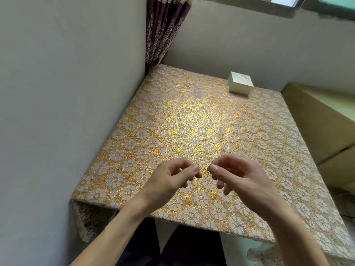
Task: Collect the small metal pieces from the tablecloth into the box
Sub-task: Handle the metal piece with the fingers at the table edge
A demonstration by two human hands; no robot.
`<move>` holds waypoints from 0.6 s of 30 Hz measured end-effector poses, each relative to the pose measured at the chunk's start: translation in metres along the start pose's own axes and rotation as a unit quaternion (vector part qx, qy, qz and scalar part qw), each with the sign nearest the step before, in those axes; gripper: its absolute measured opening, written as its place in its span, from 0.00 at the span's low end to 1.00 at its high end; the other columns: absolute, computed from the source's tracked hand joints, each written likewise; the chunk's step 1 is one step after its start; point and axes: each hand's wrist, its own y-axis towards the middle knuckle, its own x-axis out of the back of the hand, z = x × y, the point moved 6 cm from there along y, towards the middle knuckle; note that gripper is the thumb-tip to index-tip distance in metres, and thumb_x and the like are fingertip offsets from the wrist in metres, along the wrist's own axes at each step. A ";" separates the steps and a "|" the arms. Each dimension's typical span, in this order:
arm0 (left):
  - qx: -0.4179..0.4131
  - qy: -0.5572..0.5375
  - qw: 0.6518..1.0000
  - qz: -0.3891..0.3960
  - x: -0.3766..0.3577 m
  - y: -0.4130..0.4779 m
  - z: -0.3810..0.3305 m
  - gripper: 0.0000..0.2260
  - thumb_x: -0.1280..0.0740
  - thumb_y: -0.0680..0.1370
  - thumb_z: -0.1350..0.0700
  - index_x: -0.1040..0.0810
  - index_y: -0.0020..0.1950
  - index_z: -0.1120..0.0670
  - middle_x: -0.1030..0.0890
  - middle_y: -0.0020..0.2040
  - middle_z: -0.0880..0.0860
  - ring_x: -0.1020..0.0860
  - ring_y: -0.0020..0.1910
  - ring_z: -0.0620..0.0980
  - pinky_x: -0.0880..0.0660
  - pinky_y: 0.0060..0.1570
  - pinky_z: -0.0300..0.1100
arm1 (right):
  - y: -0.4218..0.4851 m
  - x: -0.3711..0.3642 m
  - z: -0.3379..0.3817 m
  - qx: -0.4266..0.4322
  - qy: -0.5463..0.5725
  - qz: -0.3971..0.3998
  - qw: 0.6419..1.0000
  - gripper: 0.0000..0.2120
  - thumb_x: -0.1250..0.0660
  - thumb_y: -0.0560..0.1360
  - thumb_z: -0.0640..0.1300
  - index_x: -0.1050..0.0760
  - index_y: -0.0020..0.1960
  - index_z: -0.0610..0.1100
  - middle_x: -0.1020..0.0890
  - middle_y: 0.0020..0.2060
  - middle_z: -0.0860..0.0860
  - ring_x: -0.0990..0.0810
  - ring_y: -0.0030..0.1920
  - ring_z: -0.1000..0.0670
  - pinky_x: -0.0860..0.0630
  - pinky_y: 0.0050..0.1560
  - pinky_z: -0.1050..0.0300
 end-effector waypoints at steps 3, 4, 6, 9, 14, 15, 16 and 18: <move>-0.007 0.054 0.999 -0.005 0.000 -0.004 -0.003 0.14 0.30 0.70 0.37 0.19 0.52 0.41 0.18 0.50 0.41 0.21 0.43 0.42 0.23 0.44 0.41 | 0.000 -0.003 0.001 0.006 -0.001 0.002 1.000 0.11 0.27 0.71 0.51 0.18 0.45 0.44 0.17 0.34 0.51 0.19 0.34 0.52 0.24 0.33 0.58; -0.016 0.086 0.996 -0.009 -0.001 -0.005 -0.004 0.16 0.29 0.69 0.36 0.20 0.54 0.39 0.19 0.54 0.40 0.20 0.46 0.41 0.23 0.46 0.41 | 0.000 -0.003 0.001 0.009 -0.004 0.003 1.000 0.11 0.28 0.71 0.52 0.18 0.45 0.44 0.17 0.34 0.51 0.19 0.34 0.52 0.24 0.33 0.58; -0.054 0.157 0.985 -0.040 -0.003 -0.009 -0.011 0.17 0.28 0.69 0.35 0.21 0.53 0.39 0.19 0.55 0.38 0.20 0.51 0.40 0.24 0.49 0.39 | 0.000 -0.004 0.003 0.017 -0.008 0.003 1.000 0.10 0.28 0.70 0.53 0.17 0.44 0.46 0.17 0.34 0.51 0.19 0.34 0.52 0.23 0.33 0.58; -0.106 0.182 0.974 -0.088 -0.001 -0.011 -0.022 0.10 0.26 0.74 0.40 0.18 0.50 0.43 0.17 0.49 0.38 0.19 0.50 0.41 0.25 0.48 0.37 | 0.001 -0.001 0.009 0.038 -0.035 0.000 0.999 0.10 0.28 0.70 0.55 0.17 0.43 0.49 0.16 0.36 0.50 0.18 0.35 0.51 0.23 0.34 0.59; -0.128 0.177 0.974 -0.064 0.000 -0.009 -0.027 0.06 0.27 0.77 0.48 0.15 0.51 0.47 0.15 0.47 0.40 0.18 0.49 0.41 0.27 0.48 0.30 | 0.000 0.006 0.015 0.060 -0.082 -0.007 0.995 0.08 0.29 0.70 0.58 0.18 0.44 0.54 0.15 0.39 0.51 0.17 0.37 0.51 0.22 0.37 0.57; -0.117 0.160 0.978 -0.057 0.000 -0.008 -0.025 0.05 0.28 0.78 0.49 0.15 0.51 0.48 0.15 0.46 0.42 0.17 0.49 0.42 0.25 0.49 0.34 | 0.000 0.006 0.016 0.063 -0.085 -0.007 0.994 0.08 0.29 0.70 0.58 0.18 0.44 0.55 0.15 0.39 0.51 0.17 0.37 0.50 0.21 0.37 0.56; -0.099 0.131 0.985 -0.047 0.000 -0.006 -0.023 0.05 0.28 0.79 0.50 0.15 0.51 0.49 0.14 0.46 0.44 0.17 0.49 0.44 0.23 0.51 0.40 | -0.001 0.006 0.017 0.066 -0.088 -0.005 0.994 0.07 0.29 0.70 0.58 0.19 0.44 0.55 0.16 0.39 0.51 0.17 0.37 0.50 0.21 0.38 0.56; -0.059 0.046 0.997 -0.016 -0.002 -0.005 -0.018 0.06 0.30 0.79 0.52 0.16 0.50 0.52 0.14 0.45 0.50 0.16 0.49 0.50 0.21 0.55 0.51 | 0.000 0.004 0.018 0.071 -0.097 0.005 0.993 0.04 0.28 0.72 0.54 0.19 0.44 0.55 0.16 0.39 0.50 0.17 0.37 0.50 0.21 0.38 0.55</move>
